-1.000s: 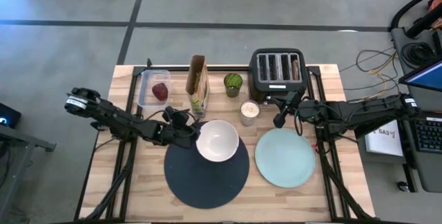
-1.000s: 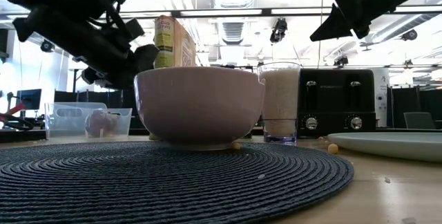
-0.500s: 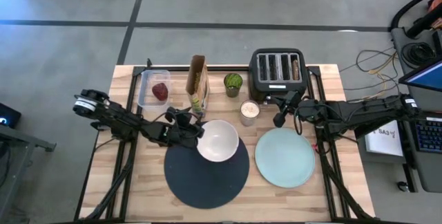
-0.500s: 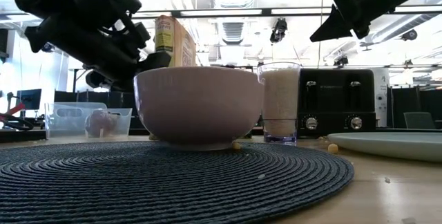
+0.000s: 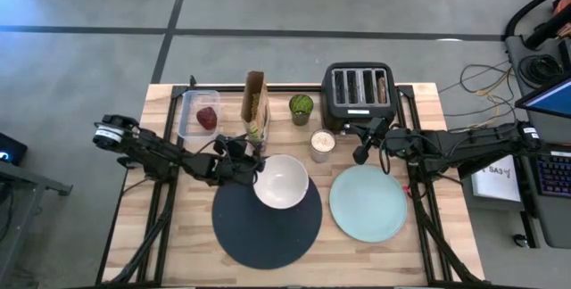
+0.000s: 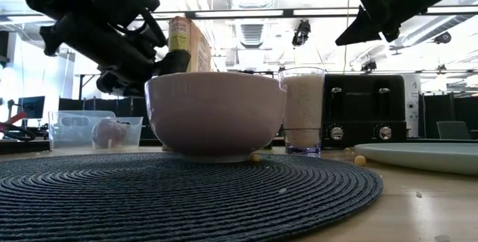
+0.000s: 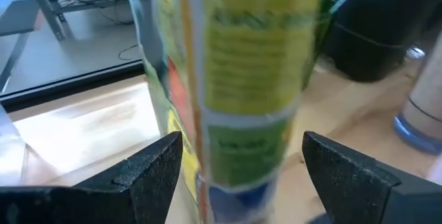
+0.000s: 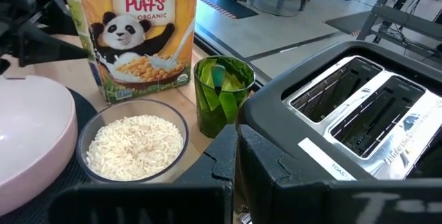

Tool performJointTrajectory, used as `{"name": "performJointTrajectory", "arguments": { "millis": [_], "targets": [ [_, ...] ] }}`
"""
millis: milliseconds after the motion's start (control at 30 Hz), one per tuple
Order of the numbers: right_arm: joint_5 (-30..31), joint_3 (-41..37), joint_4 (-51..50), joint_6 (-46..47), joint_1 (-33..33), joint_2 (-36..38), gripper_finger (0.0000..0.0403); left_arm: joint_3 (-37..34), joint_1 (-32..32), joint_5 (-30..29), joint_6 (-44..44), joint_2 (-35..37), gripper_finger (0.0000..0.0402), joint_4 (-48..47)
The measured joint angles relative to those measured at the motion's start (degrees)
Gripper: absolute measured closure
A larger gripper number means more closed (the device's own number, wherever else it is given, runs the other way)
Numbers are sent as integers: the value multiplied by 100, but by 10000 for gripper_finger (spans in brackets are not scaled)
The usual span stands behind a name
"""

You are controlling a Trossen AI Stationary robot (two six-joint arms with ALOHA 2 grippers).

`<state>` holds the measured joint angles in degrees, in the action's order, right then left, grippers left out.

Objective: Arrange a breakfast setting
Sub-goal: Pour the cereal from the yellow cereal box into the white bowl

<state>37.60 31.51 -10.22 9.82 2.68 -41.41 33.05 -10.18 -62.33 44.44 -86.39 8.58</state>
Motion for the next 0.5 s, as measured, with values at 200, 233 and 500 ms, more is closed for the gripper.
{"name": "performJointTrajectory", "arguments": {
  "millis": [200, 233, 500],
  "targets": [
    [0, 0, 4, 4, 0, 0, 394, 69, 213, 0, -41, 0, 122, 1],
    [0, 0, 4, 4, 0, 0, 394, 69, 242, 0, -41, 0, 122, 2],
    [0, 0, 4, 2, 0, 0, 394, 80, 354, -13, -172, 0, 156, 0]
  ]
}}
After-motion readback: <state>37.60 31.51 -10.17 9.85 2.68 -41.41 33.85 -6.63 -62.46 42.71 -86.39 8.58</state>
